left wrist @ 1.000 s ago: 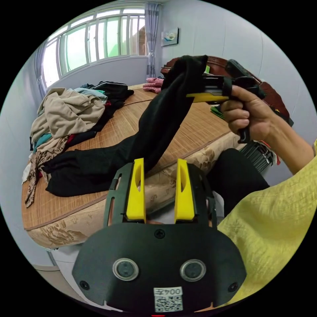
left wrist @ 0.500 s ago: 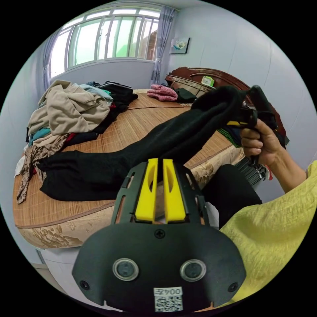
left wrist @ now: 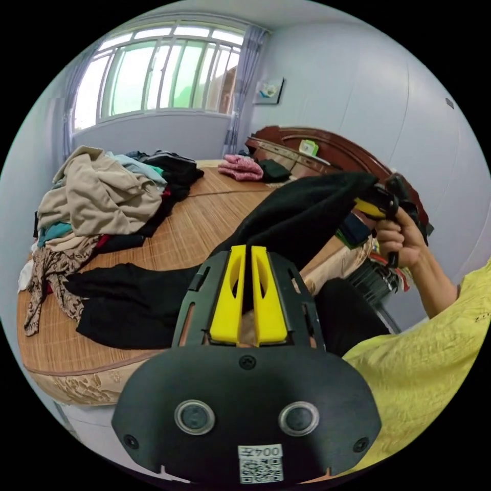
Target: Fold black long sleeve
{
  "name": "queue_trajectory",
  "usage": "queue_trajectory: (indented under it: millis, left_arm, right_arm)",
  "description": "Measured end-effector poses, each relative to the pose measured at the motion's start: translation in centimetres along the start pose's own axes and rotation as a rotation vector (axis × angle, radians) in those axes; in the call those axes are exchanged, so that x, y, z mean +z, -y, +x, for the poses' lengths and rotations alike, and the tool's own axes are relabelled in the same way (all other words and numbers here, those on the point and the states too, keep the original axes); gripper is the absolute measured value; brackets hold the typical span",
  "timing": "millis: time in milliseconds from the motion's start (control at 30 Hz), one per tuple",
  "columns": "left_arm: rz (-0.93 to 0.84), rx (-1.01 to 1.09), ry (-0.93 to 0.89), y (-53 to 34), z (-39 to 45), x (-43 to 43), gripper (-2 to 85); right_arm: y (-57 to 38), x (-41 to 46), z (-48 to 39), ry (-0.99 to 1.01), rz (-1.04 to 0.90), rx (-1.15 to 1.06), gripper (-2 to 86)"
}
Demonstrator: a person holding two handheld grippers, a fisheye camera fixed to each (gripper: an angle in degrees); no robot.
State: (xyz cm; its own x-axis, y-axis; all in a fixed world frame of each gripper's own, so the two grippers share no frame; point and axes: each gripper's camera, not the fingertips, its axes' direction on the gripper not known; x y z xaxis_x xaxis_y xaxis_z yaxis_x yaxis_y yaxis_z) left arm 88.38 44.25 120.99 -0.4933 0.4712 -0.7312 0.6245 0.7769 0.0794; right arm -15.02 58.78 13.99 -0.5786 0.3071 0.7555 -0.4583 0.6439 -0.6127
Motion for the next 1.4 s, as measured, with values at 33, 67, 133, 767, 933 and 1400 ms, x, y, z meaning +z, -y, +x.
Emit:
queue_trajectory:
  millis: [33, 67, 133, 767, 933, 1400]
  left_arm:
    - [-0.037, 0.026, 0.01, -0.4, 0.8, 0.9, 6.4]
    - [-0.043, 0.034, 0.01, -0.6, 1.2, 1.2, 7.2]
    - [-0.037, 0.081, -0.01, -1.6, 3.2, 1.6, 9.1]
    - [-0.019, 0.248, 0.258, 2.8, 6.8, 2.2, 4.1]
    - [0.117, -0.056, 0.108, 6.9, 0.3, -5.9, 2.0]
    - [0.442, -0.062, -0.094, 20.1, -5.3, -24.5, 1.2]
  right_arm:
    - [-0.2, -0.1, 1.0, -0.004, -0.002, 0.048, 3.0]
    - [-0.4, -0.2, 1.6, -0.019, -0.006, 0.074, 3.1]
    - [-0.6, -0.5, 2.2, -0.035, -0.005, 0.091, 3.2]
    - [1.6, -2.8, 0.5, -0.088, -0.04, 0.015, 3.4]
    - [2.4, -4.8, 0.8, -0.11, 0.017, 0.001, 3.4]
    - [6.9, -4.8, -2.9, -0.089, 0.003, -0.197, 4.2]
